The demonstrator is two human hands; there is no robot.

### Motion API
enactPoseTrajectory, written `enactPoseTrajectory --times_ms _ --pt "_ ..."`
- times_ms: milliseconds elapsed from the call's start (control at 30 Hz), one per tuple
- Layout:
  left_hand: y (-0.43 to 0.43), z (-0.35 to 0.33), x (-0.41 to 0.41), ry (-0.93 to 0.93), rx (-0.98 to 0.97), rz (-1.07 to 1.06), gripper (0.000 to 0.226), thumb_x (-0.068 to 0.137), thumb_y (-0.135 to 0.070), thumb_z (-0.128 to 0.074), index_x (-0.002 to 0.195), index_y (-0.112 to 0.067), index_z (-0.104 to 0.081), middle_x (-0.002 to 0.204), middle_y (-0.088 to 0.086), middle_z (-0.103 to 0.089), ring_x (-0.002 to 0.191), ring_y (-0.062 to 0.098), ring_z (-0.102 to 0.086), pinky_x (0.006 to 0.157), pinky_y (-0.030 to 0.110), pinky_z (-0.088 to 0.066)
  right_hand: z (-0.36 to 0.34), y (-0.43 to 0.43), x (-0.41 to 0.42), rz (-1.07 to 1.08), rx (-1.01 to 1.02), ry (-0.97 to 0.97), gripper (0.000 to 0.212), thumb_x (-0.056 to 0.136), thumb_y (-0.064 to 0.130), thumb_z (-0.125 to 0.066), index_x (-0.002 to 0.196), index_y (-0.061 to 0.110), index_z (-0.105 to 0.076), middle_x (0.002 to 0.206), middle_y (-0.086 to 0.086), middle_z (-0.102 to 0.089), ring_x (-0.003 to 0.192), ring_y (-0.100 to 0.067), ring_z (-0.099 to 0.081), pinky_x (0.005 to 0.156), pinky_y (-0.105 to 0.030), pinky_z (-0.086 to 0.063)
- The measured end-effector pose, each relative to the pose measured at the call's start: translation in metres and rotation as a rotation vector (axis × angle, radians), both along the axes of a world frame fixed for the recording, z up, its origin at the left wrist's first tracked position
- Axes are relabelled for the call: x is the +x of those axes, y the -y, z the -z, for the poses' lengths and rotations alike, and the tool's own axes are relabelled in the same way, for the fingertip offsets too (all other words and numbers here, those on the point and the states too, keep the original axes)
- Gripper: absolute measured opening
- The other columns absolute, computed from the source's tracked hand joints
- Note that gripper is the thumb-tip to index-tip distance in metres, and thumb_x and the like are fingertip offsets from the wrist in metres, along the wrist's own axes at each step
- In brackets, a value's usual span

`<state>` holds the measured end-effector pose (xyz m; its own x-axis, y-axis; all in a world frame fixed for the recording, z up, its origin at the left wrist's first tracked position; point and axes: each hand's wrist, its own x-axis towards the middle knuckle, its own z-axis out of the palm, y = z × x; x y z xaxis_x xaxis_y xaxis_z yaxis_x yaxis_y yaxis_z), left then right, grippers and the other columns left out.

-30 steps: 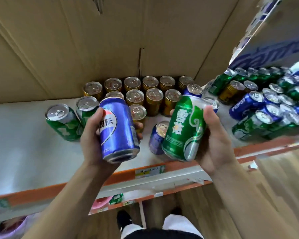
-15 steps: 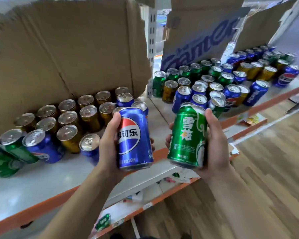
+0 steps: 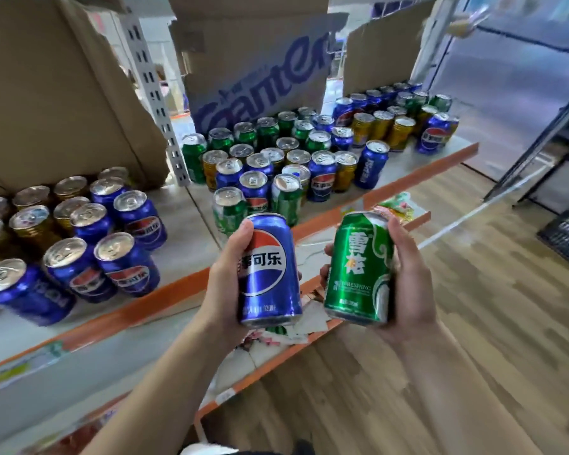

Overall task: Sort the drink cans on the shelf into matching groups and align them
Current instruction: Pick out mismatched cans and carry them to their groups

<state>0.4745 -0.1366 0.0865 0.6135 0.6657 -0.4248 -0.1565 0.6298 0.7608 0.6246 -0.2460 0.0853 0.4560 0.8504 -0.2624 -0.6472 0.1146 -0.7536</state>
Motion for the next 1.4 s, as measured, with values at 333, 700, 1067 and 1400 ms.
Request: enactPoseTrajectory --times_ms 333,700,1067,1400 --pt "0.021 0.008 0.058 -0.059 0.040 0.064 0.074 0.066 -0.059 -0.065 0.110 0.001 -0.065 0.083 0.020 -0.070 0.070 0.032 -0.068 0.068 0.039 -0.056 0.014 0.032 0.051 0.060 0.031 -0.049 0.060 0.086 0.057 -0.049 0.110 0.005 -0.066 0.096 -0.019 -0.069 0.076 -0.031 -0.067 0.073 -0.039 -0.055" --pt "-0.024 0.025 0.106 -0.093 0.057 0.067 0.065 0.070 -0.060 -0.067 0.101 -0.003 -0.070 0.085 0.022 -0.071 0.070 0.033 -0.069 0.062 0.039 -0.059 0.025 -0.026 0.119 0.103 -0.039 0.211 0.043 0.078 0.021 -0.064 0.120 0.009 -0.064 0.113 -0.019 -0.068 0.105 -0.034 -0.066 0.095 -0.053 -0.051" --pt "-0.084 0.023 0.085 -0.134 0.053 -0.002 0.073 0.062 -0.063 -0.069 0.100 -0.001 -0.067 0.084 0.023 -0.072 0.068 0.034 -0.070 0.064 0.040 -0.059 0.015 -0.140 0.146 0.008 -0.203 0.878 0.060 0.071 0.025 -0.085 0.117 0.039 -0.049 0.118 0.009 -0.064 0.108 -0.004 -0.063 0.091 -0.028 -0.052" --pt "-0.136 -0.012 0.035 0.084 0.168 -0.224 0.048 0.062 -0.056 -0.076 0.074 -0.010 -0.078 0.072 0.020 -0.070 0.057 0.028 -0.067 0.051 0.032 -0.055 -0.037 -0.255 0.104 -0.134 0.045 1.081 0.071 0.075 0.024 -0.081 0.136 0.019 -0.046 0.123 0.001 -0.063 0.113 -0.009 -0.062 0.094 -0.027 -0.051"
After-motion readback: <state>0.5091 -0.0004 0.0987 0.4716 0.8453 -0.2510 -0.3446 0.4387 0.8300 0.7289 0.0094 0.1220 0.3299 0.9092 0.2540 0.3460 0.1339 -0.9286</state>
